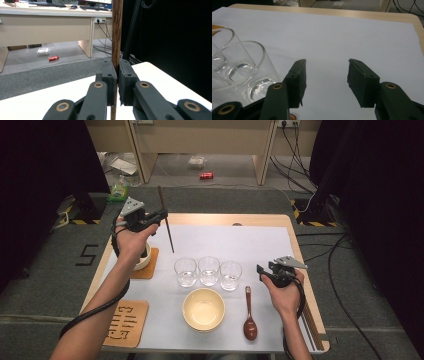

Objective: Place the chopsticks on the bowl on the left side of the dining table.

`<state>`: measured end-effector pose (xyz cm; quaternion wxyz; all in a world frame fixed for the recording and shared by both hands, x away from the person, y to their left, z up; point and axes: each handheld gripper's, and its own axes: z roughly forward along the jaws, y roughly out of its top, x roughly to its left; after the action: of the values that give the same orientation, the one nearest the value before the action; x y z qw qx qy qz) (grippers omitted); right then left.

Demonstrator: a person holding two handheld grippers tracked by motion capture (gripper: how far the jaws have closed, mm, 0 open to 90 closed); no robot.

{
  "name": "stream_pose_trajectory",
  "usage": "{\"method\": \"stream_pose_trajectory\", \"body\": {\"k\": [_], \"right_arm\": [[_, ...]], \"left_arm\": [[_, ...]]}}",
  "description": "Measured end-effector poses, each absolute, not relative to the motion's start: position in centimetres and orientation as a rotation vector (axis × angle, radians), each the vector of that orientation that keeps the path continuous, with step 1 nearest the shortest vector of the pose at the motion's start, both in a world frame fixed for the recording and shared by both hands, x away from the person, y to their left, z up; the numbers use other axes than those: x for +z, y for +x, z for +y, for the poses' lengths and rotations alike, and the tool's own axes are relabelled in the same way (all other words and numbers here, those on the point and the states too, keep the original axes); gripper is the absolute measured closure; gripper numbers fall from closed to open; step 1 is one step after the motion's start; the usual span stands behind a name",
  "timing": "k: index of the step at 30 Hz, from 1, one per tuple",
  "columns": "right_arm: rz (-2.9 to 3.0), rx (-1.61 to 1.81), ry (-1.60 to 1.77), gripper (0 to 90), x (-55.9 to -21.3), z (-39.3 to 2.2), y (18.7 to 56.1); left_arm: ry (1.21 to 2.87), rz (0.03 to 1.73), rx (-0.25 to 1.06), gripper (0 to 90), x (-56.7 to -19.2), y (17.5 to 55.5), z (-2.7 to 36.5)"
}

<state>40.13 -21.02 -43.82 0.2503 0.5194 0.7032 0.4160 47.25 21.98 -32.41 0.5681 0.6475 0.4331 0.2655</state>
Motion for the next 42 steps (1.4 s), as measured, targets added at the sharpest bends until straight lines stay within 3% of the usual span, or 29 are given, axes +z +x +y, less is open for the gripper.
{"method": "stream_pose_trajectory", "body": {"k": [42], "right_arm": [[1.86, 1.17, 1.399, 49.2, -45.4, -22.4, 37.4]], "left_arm": [[1.516, 1.117, 0.65, 84.4, -34.1, 43.4, 27.7]]}}
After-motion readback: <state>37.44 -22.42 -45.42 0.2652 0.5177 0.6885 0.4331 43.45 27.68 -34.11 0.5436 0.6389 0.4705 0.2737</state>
